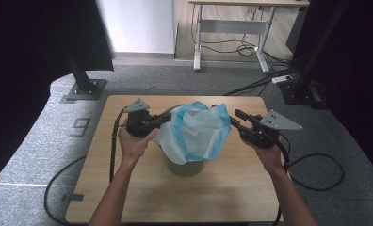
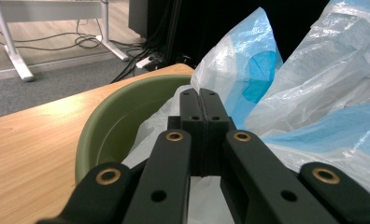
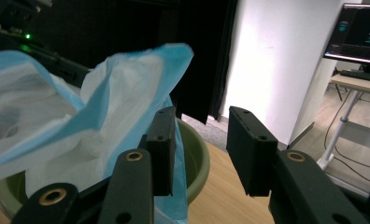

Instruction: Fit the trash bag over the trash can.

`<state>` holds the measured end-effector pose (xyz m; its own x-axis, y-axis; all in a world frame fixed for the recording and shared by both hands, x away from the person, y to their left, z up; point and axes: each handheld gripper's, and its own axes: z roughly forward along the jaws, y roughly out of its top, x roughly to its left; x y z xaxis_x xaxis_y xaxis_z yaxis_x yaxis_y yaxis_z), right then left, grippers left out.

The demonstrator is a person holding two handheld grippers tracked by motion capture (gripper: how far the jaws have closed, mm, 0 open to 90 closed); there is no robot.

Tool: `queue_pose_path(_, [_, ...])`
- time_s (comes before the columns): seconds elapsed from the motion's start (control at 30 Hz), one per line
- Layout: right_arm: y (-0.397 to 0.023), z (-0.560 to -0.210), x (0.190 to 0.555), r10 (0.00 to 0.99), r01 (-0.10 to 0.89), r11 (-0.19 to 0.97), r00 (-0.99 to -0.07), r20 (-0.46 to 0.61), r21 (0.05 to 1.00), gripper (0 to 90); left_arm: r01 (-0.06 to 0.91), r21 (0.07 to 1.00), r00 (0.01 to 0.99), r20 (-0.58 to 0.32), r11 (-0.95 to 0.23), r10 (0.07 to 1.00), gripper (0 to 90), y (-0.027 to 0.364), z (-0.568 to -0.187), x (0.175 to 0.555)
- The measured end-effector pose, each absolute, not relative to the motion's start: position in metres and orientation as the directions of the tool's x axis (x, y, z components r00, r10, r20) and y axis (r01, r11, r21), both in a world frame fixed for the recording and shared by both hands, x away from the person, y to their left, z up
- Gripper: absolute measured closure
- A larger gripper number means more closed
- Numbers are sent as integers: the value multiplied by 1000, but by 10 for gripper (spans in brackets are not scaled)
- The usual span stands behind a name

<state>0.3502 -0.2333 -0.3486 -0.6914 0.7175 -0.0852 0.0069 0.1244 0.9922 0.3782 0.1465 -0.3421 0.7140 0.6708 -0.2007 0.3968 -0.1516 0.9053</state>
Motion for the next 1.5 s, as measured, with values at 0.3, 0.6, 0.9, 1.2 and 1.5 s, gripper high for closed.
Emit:
queue_pose_path(0.3, [-248, -338, 328, 691, 51, 72, -723, -13, 996, 557, 386, 906, 712, -174, -172, 680, 895, 135, -341, 373])
queue_pose_path(0.6, [-253, -352, 308, 662, 71, 63, -749, 12, 995, 534, 388, 903, 705, -163, -183, 690, 895, 131, -344, 370])
queue_pose_path(0.9, [-249, -354, 306, 655, 78, 36, -755, 35, 996, 509, 379, 905, 715, -154, -192, 682, 895, 122, -344, 367])
queue_pose_path(1.2, [-231, -373, 312, 637, 93, 73, -771, 25, 993, 825, 367, 912, 695, -138, -184, 705, 895, 125, -346, 369])
queue_pose_path(1.5, [-225, -403, 306, 591, 88, 137, -806, -10, 987, 889, 363, 929, 636, -192, -71, 747, 896, 153, -354, 368])
